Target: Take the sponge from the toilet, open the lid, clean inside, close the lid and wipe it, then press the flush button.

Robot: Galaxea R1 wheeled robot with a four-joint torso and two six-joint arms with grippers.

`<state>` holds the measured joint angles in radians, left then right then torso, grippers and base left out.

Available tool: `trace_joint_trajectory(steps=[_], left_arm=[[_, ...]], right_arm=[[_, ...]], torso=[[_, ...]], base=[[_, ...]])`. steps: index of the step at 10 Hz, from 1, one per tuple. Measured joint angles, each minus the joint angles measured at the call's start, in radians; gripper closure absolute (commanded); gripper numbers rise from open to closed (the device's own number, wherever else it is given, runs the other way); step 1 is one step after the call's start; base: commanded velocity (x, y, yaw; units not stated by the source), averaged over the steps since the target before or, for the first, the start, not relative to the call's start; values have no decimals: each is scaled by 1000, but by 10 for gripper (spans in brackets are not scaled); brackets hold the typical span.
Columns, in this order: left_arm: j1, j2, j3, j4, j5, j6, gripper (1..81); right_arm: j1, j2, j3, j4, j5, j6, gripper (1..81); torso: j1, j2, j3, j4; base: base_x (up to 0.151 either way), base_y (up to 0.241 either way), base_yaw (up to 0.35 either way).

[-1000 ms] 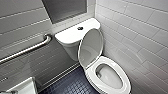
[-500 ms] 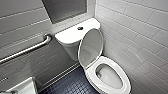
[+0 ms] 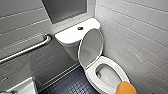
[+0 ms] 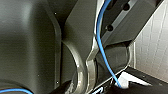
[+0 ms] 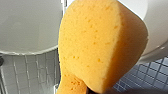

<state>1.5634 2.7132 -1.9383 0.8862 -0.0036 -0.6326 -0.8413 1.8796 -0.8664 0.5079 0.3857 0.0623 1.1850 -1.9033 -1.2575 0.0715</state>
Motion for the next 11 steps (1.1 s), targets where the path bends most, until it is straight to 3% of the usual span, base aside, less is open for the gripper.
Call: trace_joint_trajectory(steps=[3,8,11], left_arm=[[0,-1,0,0,0,0,10],[0,-1,0,0,0,0,10],[0,-1,0,-3,0,-1,10]], right_arm=[[119,151,-103,52,-81,-10,811],[268,402,-395,148,-210,-10,811],[390,490,-534,212,-267,-10,811]], torso=[[0,0,0,0],[0,0,0,0],[0,0,0,0]], base=[[0,0,0],[0,0,0],[0,0,0]])
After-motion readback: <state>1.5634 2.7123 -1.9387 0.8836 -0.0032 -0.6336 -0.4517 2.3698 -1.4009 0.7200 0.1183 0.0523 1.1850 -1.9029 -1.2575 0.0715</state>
